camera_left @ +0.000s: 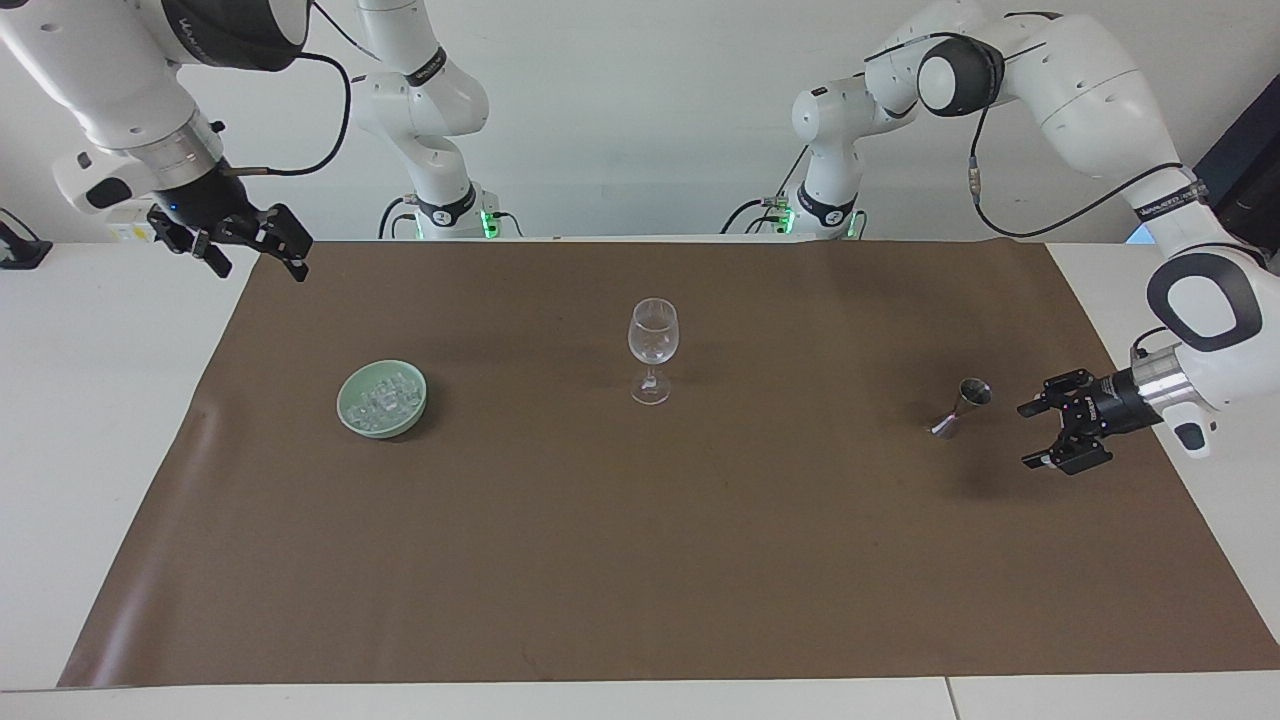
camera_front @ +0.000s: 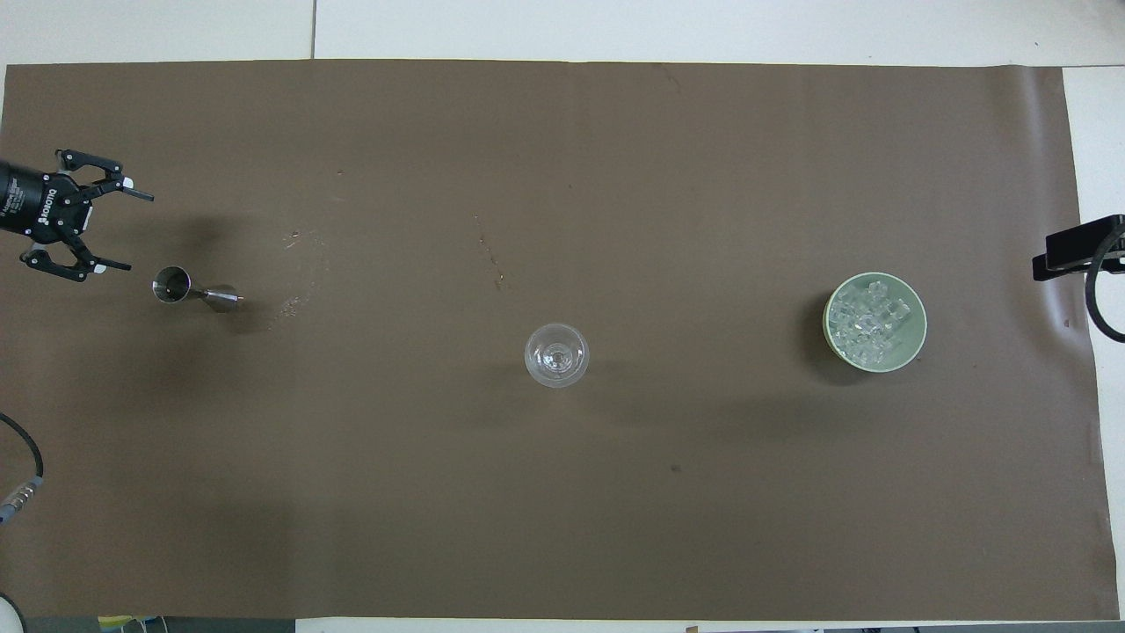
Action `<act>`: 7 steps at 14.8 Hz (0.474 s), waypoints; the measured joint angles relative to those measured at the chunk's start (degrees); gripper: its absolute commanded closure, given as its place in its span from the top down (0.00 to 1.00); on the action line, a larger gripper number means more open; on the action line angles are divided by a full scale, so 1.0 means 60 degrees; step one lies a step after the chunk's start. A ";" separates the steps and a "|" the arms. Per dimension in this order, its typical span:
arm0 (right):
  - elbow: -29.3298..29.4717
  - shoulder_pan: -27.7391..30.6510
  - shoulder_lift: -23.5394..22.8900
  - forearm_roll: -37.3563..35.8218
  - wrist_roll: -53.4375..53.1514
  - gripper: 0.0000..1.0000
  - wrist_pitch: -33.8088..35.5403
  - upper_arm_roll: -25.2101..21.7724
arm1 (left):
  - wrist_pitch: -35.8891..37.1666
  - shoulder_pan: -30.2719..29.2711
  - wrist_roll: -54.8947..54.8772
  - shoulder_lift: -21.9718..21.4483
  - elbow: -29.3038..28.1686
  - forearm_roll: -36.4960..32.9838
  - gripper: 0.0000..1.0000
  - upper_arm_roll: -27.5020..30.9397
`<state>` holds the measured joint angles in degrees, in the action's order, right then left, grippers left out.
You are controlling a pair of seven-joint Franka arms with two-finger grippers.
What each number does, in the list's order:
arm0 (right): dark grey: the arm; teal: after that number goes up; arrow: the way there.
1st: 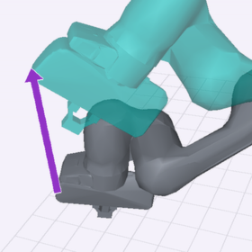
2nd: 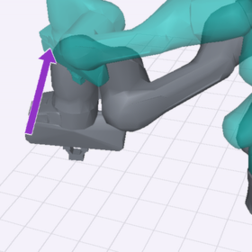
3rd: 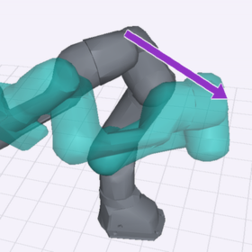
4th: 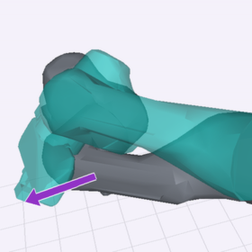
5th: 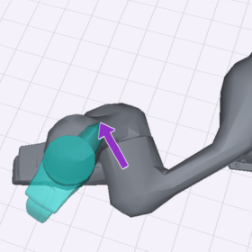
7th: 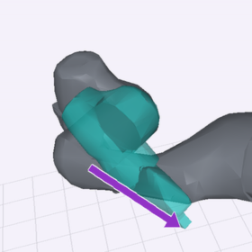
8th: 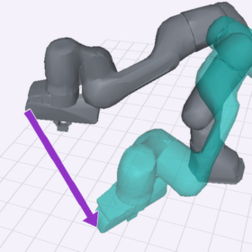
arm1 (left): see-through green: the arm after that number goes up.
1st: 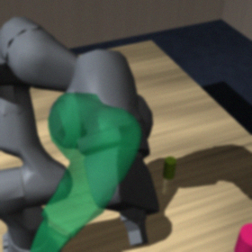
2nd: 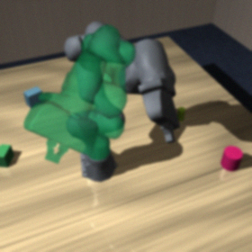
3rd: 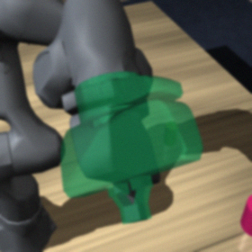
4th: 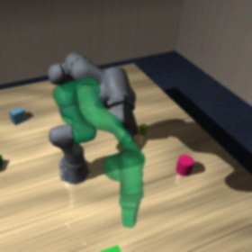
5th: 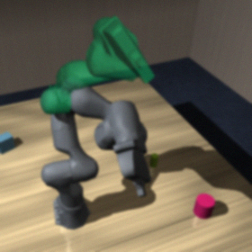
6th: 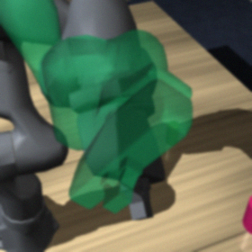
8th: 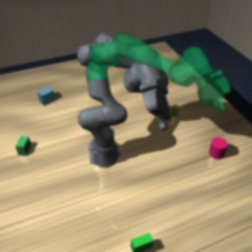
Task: Pour wine and add ice with both arms
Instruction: 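Move the left gripper to the silver jigger and open it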
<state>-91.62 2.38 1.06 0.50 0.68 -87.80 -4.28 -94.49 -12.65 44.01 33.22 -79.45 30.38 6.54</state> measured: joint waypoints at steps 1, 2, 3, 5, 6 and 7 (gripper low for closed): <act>0.0000 0.0000 0.0000 0.0000 0.0000 1.00 0.0000 0.0000 | 0.0028 -0.0137 0.0169 -0.0034 -0.0176 0.0149 1.00 0.0024; 0.0000 0.0000 0.0000 0.0000 0.0000 1.00 0.0000 0.0000 | 0.0062 -0.0269 0.0312 -0.0104 -0.0420 0.0289 1.00 0.0038; 0.0000 0.0000 0.0000 0.0000 0.0000 1.00 0.0000 0.0000 | 0.0085 -0.0383 0.0447 -0.0229 -0.0754 0.0431 1.00 0.0047; 0.0000 0.0000 0.0000 0.0000 0.0000 1.00 0.0000 0.0000 | 0.0087 -0.0492 0.0578 -0.0566 -0.1576 0.0849 1.00 0.0052; 0.0000 0.0000 0.0000 0.0000 0.0000 1.00 0.0000 0.0000 | 0.0066 -0.0516 0.0616 -0.0749 -0.1980 0.1155 1.00 0.0055; 0.0000 0.0000 0.0000 0.0000 0.0000 1.00 0.0000 0.0000 | -0.0015 -0.0542 0.0662 -0.0922 -0.2369 0.1505 1.00 0.0056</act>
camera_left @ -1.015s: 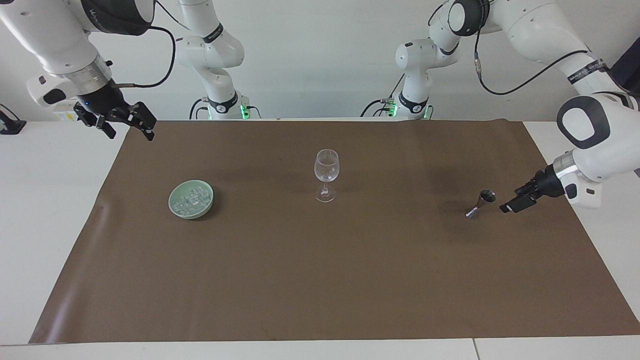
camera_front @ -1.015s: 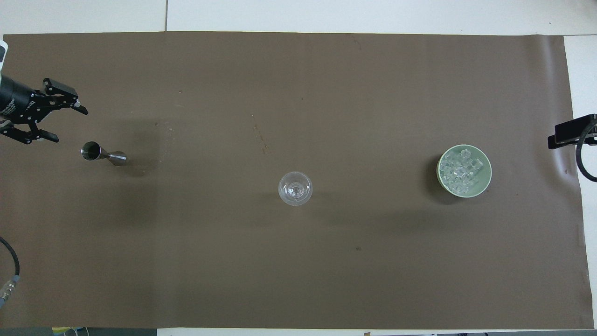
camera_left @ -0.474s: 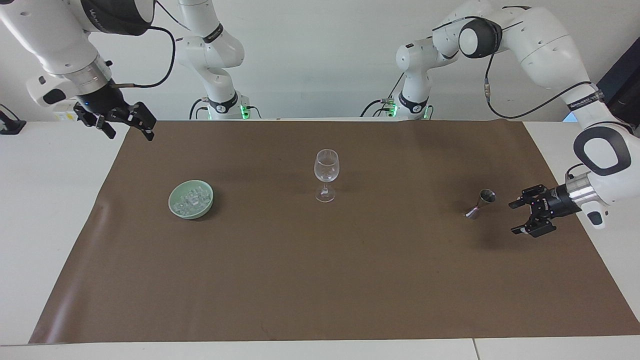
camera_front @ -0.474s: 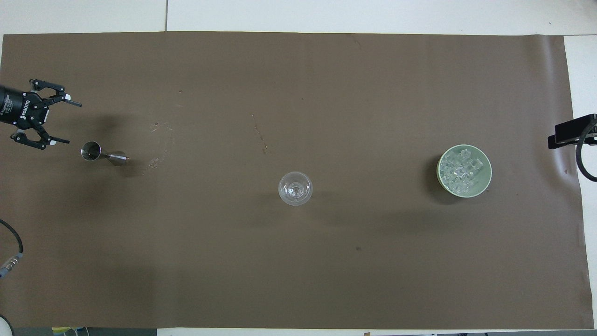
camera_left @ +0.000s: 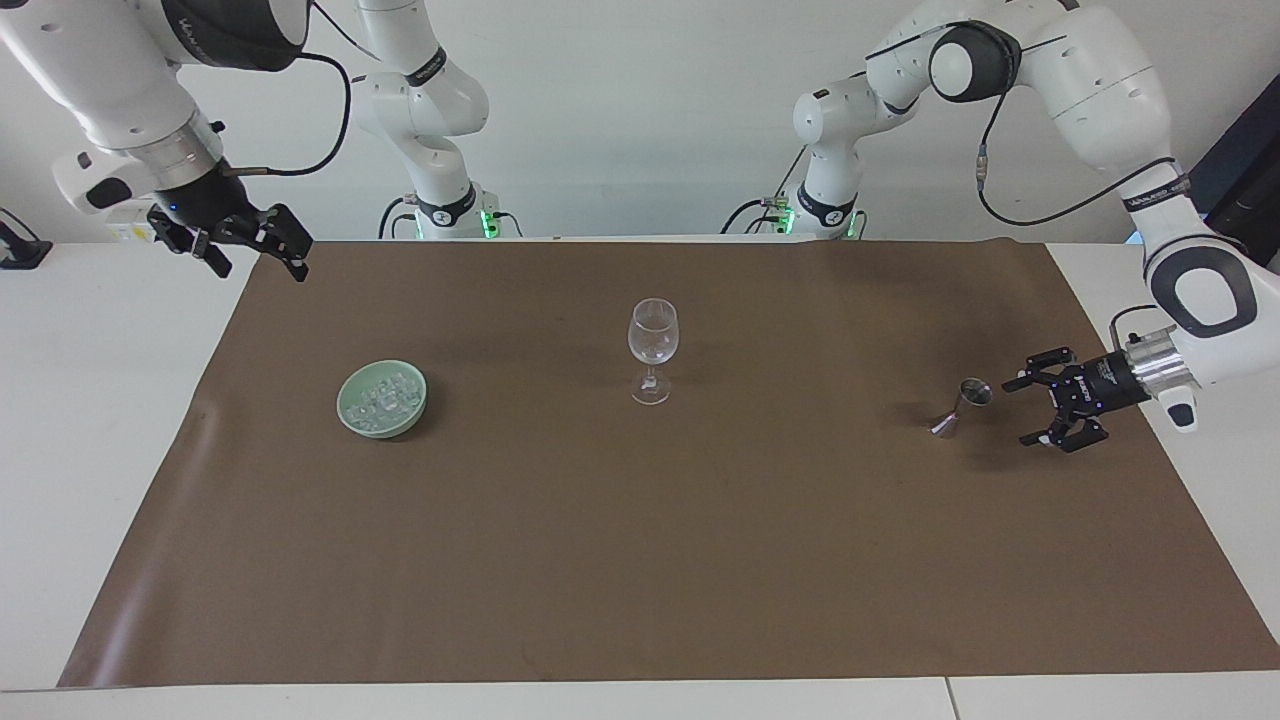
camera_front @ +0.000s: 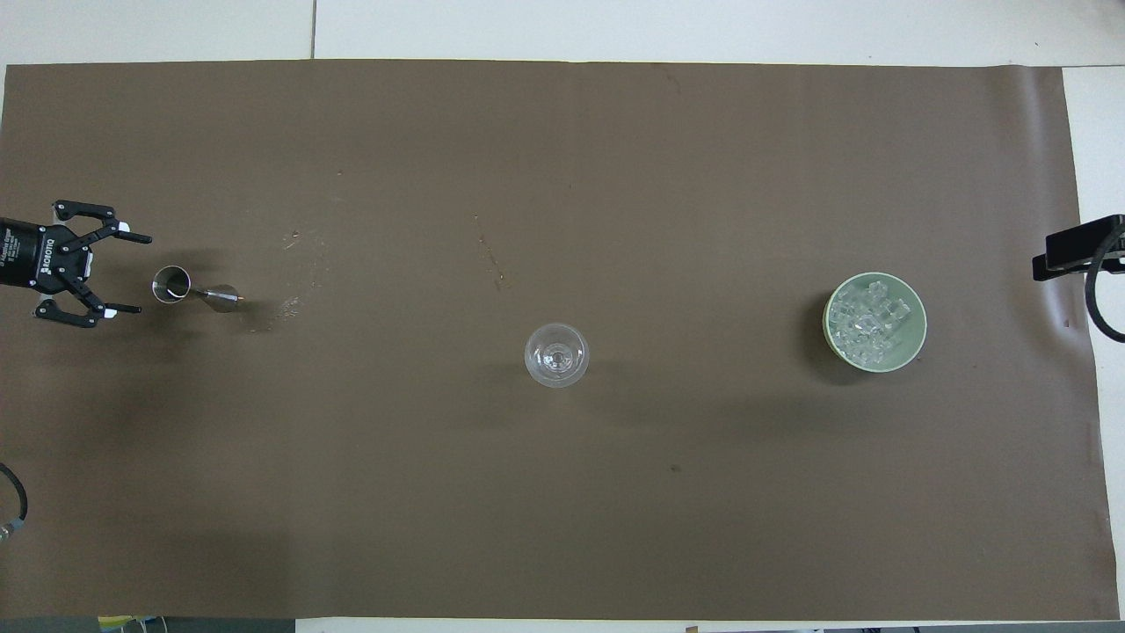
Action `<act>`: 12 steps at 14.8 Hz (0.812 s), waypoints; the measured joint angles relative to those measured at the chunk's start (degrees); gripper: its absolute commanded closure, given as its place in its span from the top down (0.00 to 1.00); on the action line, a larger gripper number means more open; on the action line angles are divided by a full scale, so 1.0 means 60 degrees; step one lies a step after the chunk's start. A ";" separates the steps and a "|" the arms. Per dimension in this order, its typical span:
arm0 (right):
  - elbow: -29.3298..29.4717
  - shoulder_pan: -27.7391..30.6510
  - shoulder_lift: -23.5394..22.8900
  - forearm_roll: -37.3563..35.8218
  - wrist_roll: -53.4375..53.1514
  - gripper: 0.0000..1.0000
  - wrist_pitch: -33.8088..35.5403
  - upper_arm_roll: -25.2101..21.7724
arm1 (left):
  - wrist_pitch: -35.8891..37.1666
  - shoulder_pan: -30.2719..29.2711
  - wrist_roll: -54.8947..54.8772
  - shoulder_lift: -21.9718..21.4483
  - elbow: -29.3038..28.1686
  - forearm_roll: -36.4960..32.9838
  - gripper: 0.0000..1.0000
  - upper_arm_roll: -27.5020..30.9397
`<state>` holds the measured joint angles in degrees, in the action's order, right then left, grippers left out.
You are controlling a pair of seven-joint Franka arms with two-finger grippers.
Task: Pour wine and add ice with both arms
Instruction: 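Move the left gripper to the silver jigger and open it, then grasp the silver jigger with the left gripper and lift it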
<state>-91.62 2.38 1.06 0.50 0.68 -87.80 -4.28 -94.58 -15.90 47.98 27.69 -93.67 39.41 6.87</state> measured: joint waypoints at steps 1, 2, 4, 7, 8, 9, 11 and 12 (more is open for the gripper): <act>0.0000 0.0000 0.0000 0.0000 0.0000 1.00 0.0000 0.0000 | -0.0171 -0.0021 0.0043 -0.0168 -0.0410 0.0375 1.00 0.0001; 0.0000 0.0000 0.0000 0.0000 0.0000 1.00 0.0000 0.0000 | -0.0459 -0.0039 0.0066 -0.0343 -0.0883 0.0731 1.00 0.0007; 0.0000 0.0000 0.0000 0.0000 0.0000 1.00 0.0000 0.0000 | -0.1173 -0.0158 0.0056 -0.0711 -0.2009 0.1463 1.00 0.0022; 0.0000 0.0000 0.0000 0.0000 0.0000 1.00 0.0000 0.0000 | -0.1655 -0.0312 0.0028 -0.1128 -0.3126 0.2175 1.00 0.0024; 0.0000 0.0000 0.0000 0.0000 0.0000 1.00 0.0000 0.0000 | -0.1759 -0.0314 0.0028 -0.1237 -0.3358 0.2456 1.00 0.0024; 0.0000 0.0000 0.0000 0.0000 0.0000 1.00 0.0000 0.0000 | -0.1865 -0.0313 0.0007 -0.1336 -0.3578 0.2751 1.00 0.0022; 0.0000 0.0000 0.0000 0.0000 0.0000 1.00 0.0000 0.0000 | -0.2176 -0.0310 -0.0182 -0.1500 -0.4027 0.3517 1.00 0.0018; 0.0000 0.0000 0.0000 0.0000 0.0000 1.00 0.0000 0.0000 | -0.2323 -0.0304 -0.0256 -0.1567 -0.4228 0.3962 1.00 0.0004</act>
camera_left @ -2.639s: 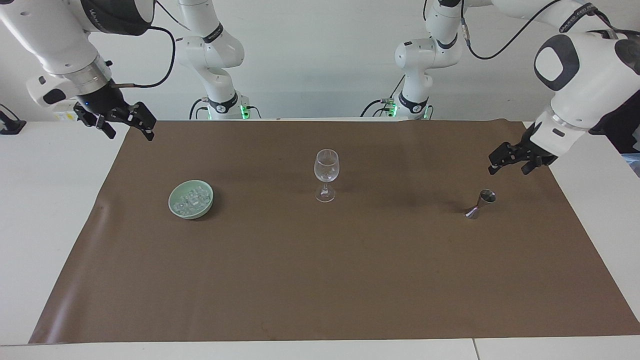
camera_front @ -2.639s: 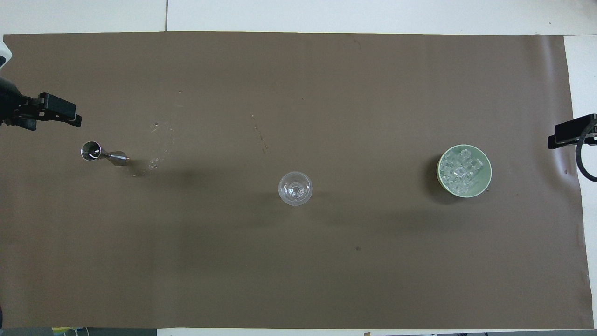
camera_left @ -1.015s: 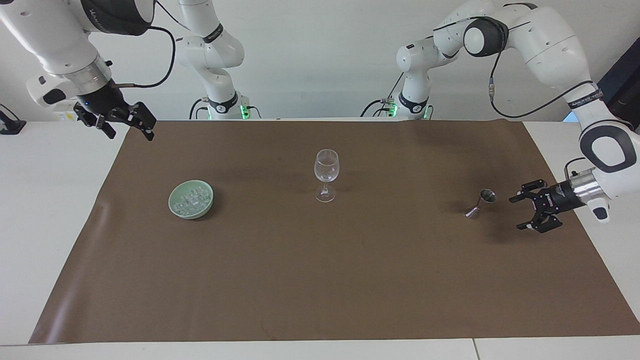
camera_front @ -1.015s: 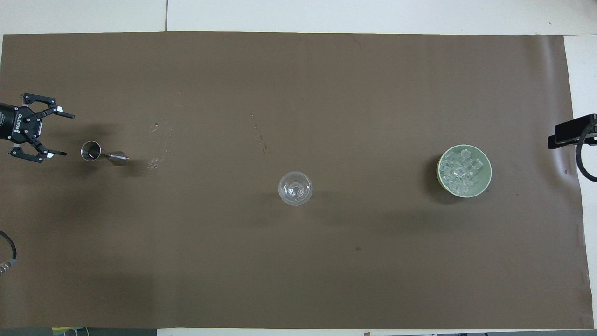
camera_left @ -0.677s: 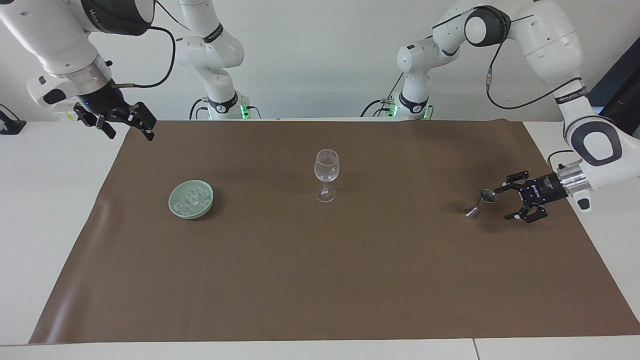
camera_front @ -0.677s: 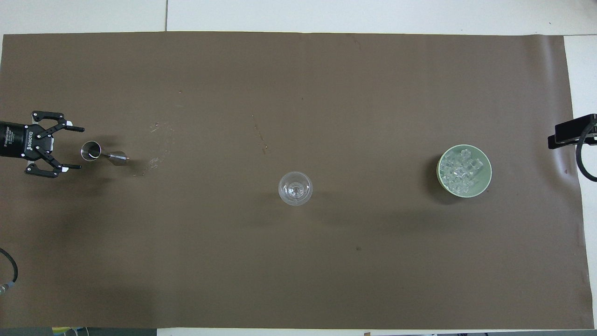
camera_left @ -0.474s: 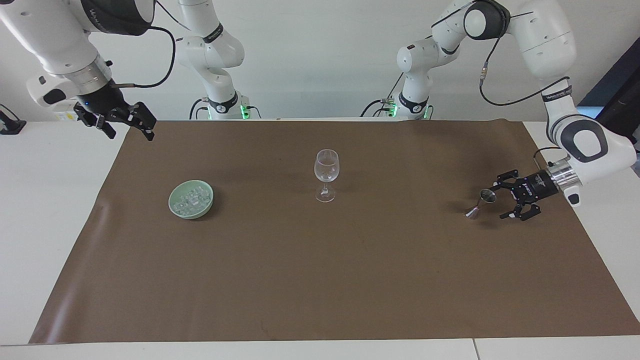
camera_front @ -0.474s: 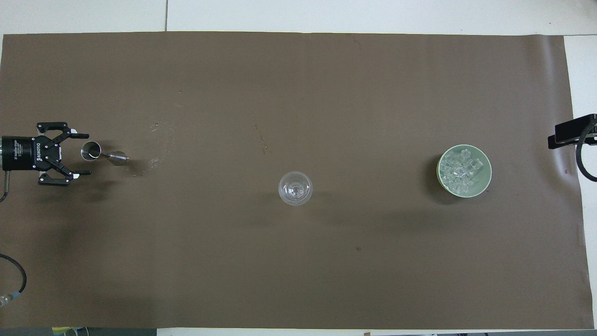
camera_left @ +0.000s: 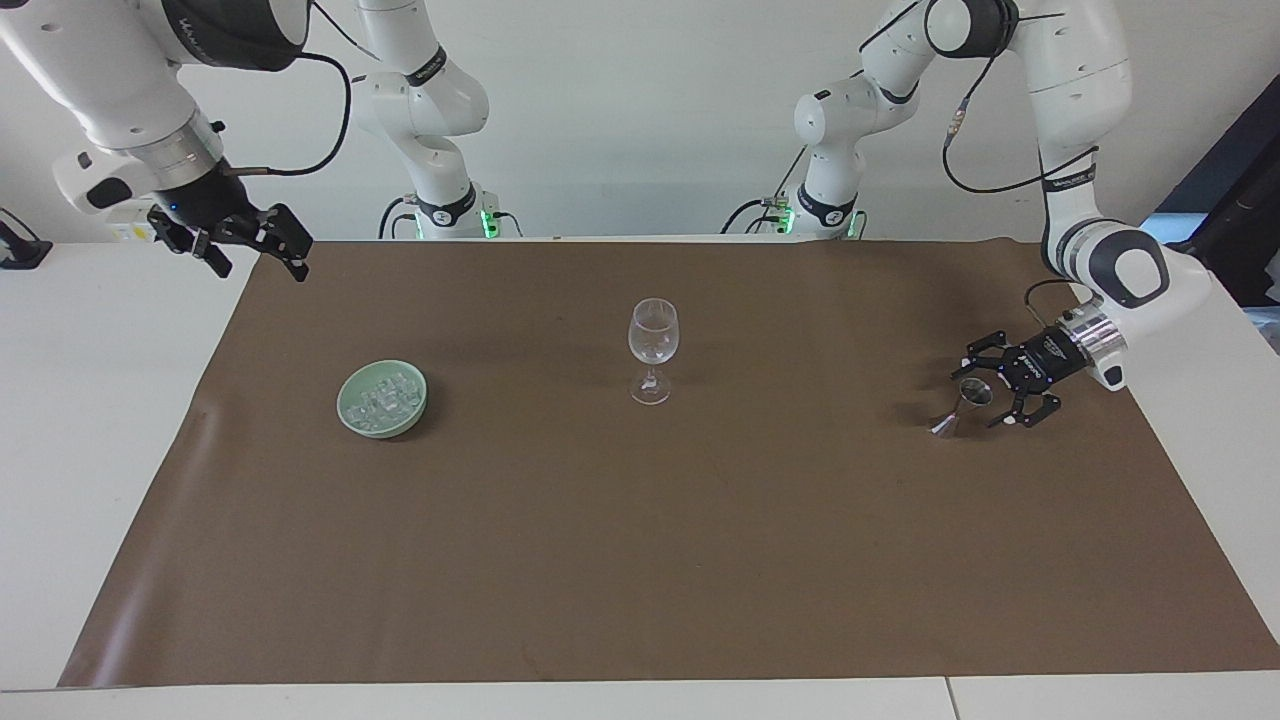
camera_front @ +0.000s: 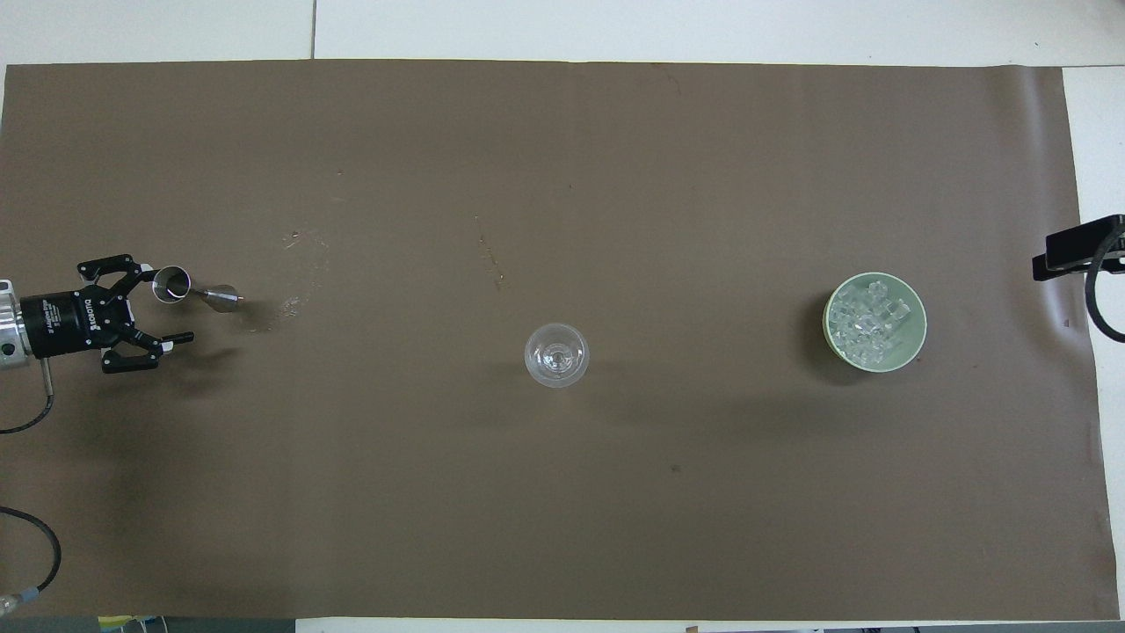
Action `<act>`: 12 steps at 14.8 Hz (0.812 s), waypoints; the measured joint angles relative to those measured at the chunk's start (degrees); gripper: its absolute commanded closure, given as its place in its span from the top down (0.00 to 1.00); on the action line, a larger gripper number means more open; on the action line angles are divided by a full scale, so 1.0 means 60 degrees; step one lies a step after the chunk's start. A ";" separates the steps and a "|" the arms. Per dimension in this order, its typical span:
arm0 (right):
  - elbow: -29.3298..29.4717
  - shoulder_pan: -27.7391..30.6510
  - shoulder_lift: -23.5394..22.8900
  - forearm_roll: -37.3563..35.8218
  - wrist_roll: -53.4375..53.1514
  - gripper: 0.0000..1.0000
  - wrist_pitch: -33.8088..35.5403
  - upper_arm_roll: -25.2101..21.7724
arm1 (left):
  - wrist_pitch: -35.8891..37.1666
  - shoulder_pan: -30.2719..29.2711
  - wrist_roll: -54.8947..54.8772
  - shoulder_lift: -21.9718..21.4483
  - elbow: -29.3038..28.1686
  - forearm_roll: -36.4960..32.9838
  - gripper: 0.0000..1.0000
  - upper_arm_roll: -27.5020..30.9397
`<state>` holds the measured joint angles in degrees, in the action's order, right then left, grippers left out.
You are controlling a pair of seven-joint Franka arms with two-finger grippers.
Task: Pour wine and add ice with both arms
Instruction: 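Grasp the silver jigger with the left gripper and lift it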
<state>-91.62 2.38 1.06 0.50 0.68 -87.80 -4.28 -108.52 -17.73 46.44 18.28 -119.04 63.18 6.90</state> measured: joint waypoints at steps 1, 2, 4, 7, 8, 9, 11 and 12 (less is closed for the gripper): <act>0.0000 0.0000 0.0000 0.0000 0.0000 1.00 0.0000 0.0000 | -0.0092 0.0011 -0.0070 -0.0054 -0.0178 0.0356 1.00 -0.0017; 0.0000 0.0000 0.0000 0.0000 0.0000 1.00 0.0000 0.0000 | -0.0169 0.0023 -0.0119 -0.0098 -0.0321 0.0542 1.00 -0.0026; 0.0000 0.0000 0.0000 0.0000 0.0000 1.00 0.0000 0.0000 | -0.0380 0.0042 -0.0189 -0.0181 -0.0506 0.0831 1.00 -0.0056; 0.0000 0.0000 0.0000 0.0000 0.0000 1.00 0.0000 0.0000 | -0.0762 0.0296 -0.0209 -0.0210 -0.0632 0.1282 1.00 -0.0113; 0.0000 0.0000 0.0000 0.0000 0.0000 1.00 0.0000 0.0000 | -0.0798 0.0331 -0.0210 -0.0210 -0.0651 0.1317 1.00 -0.0119; 0.0000 0.0000 0.0000 0.0000 0.0000 1.00 0.0000 0.0000 | -0.0818 0.0339 -0.0214 -0.0211 -0.0667 0.1327 1.00 -0.0118; 0.0000 0.0000 0.0000 0.0000 0.0000 1.00 0.0000 0.0000 | -0.0862 0.0340 -0.0222 -0.0214 -0.0689 0.1331 0.96 -0.0118; 0.0000 0.0000 0.0000 0.0000 0.0000 1.00 0.0000 0.0000 | -0.0880 0.0340 -0.0223 -0.0216 -0.0694 0.1332 0.79 -0.0116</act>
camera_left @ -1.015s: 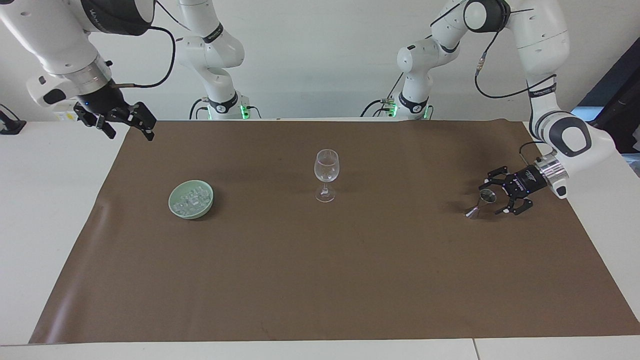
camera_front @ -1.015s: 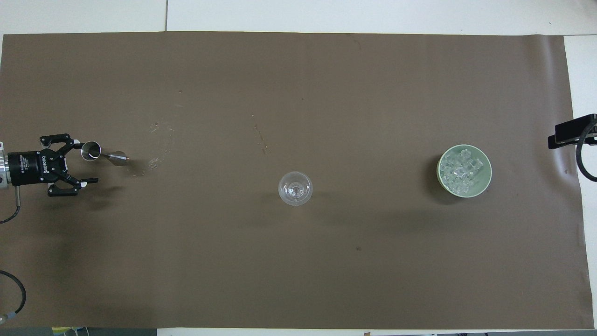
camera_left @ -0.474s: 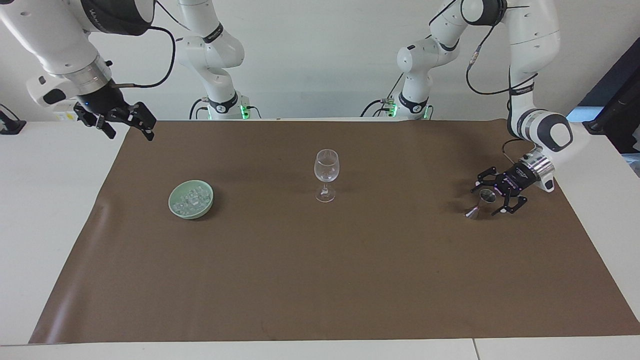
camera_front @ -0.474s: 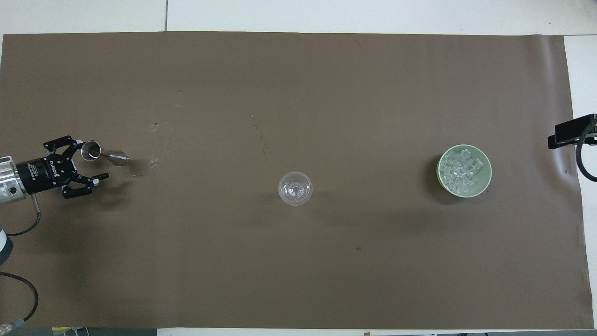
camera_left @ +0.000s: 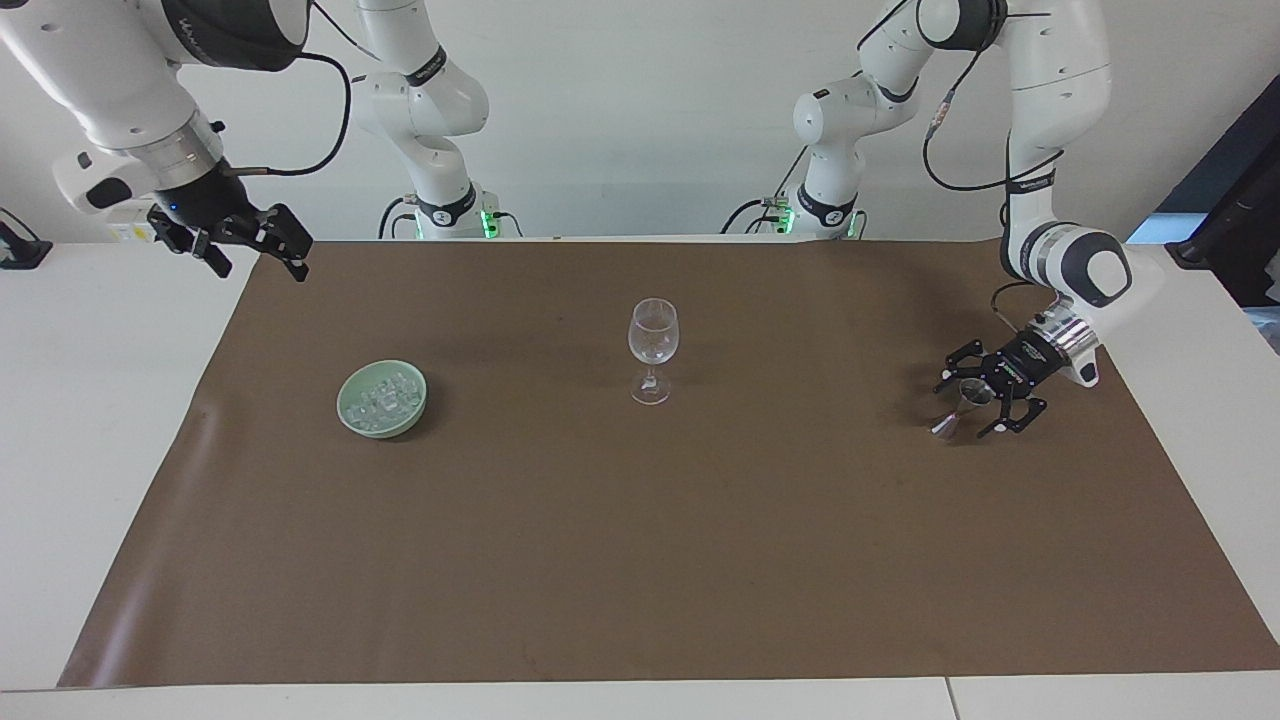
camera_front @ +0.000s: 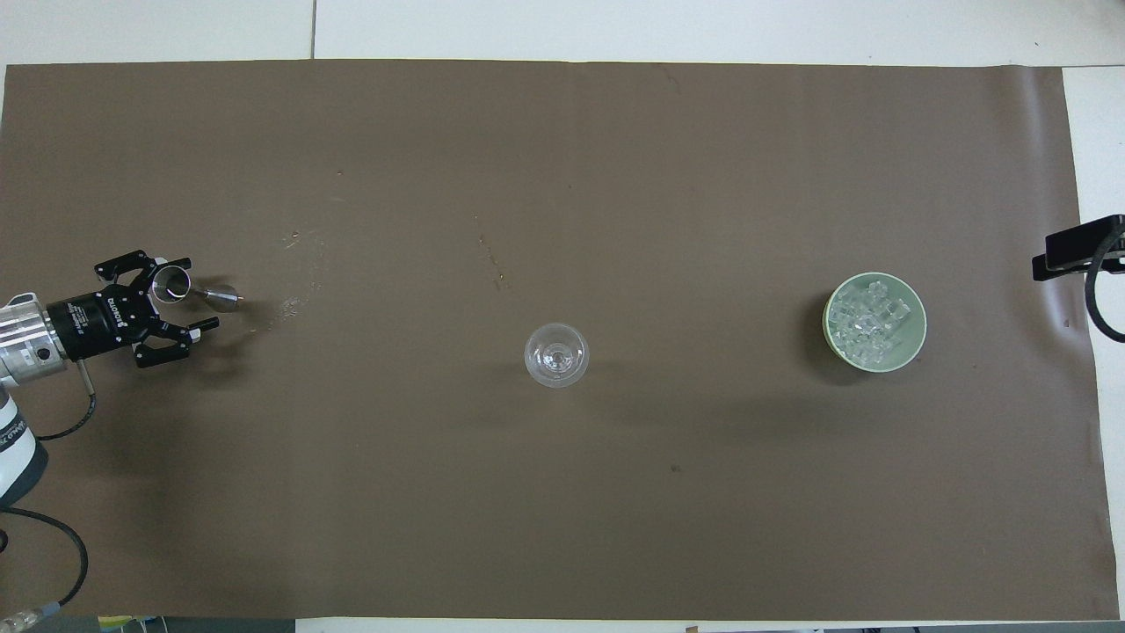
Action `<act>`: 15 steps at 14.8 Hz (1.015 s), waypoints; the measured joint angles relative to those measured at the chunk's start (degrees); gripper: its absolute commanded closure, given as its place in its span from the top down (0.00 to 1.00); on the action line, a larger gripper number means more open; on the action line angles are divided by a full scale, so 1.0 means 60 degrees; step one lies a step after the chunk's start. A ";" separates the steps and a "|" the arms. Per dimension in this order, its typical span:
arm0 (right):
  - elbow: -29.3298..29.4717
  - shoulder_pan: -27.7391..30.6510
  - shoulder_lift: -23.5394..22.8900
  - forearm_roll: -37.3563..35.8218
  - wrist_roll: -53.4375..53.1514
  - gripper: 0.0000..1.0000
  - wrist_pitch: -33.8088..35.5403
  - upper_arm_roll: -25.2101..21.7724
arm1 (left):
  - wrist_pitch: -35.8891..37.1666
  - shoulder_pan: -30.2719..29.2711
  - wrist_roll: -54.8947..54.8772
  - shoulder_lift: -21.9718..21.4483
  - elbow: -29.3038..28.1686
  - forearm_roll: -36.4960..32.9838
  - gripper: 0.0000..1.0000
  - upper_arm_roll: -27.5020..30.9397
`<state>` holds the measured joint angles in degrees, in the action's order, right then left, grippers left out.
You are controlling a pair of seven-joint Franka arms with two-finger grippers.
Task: Pour wine and add ice with both arms
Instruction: 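Grasp the silver jigger with the left gripper and lift it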
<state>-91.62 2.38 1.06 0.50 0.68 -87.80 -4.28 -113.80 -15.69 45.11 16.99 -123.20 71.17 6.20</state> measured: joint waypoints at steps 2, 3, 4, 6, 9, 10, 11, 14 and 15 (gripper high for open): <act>0.0000 0.0000 0.0000 0.0000 0.0000 1.00 0.0000 0.0000 | -0.0014 -0.0001 -0.0006 -0.0006 -0.0003 0.0002 0.27 0.0002; 0.0000 0.0000 0.0000 0.0000 0.0000 1.00 0.0000 0.0000 | -0.0017 -0.0005 -0.0006 -0.0011 -0.0004 0.0003 0.00 0.0005; 0.0000 0.0000 0.0000 0.0000 0.0000 1.00 0.0000 0.0000 | -0.0018 -0.0014 -0.0007 -0.0015 -0.0004 0.0005 0.00 0.0009; 0.0000 0.0000 0.0000 0.0000 0.0000 1.00 0.0000 0.0000 | -0.0018 -0.0042 -0.0008 -0.0028 -0.0007 0.0030 0.00 0.0012; 0.0000 0.0000 0.0000 0.0000 0.0000 1.00 0.0000 0.0000 | -0.0003 -0.0113 -0.0010 -0.0055 -0.0016 0.0208 0.00 0.0035; 0.0000 0.0000 0.0000 0.0000 0.0000 1.00 0.0000 0.0000 | 0.0026 -0.0140 -0.0010 -0.0055 -0.0018 0.0251 0.00 0.0038; 0.0000 0.0000 0.0000 0.0000 0.0000 1.00 0.0000 0.0000 | 0.0109 -0.0173 -0.0012 -0.0059 -0.0019 0.0335 0.00 0.0037; 0.0000 0.0000 0.0000 0.0000 0.0000 1.00 0.0000 0.0000 | 0.0743 -0.0384 -0.0068 -0.0197 -0.0019 0.0444 0.00 0.0047; 0.0000 0.0000 0.0000 0.0000 0.0000 1.00 0.0000 0.0000 | 0.0939 -0.0445 -0.0110 -0.0290 -0.0020 0.0447 0.00 0.0047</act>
<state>-91.62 2.38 1.06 0.50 0.68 -87.80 -4.28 -108.17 -18.36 44.45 15.25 -123.32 73.85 6.49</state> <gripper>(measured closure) 0.000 0.784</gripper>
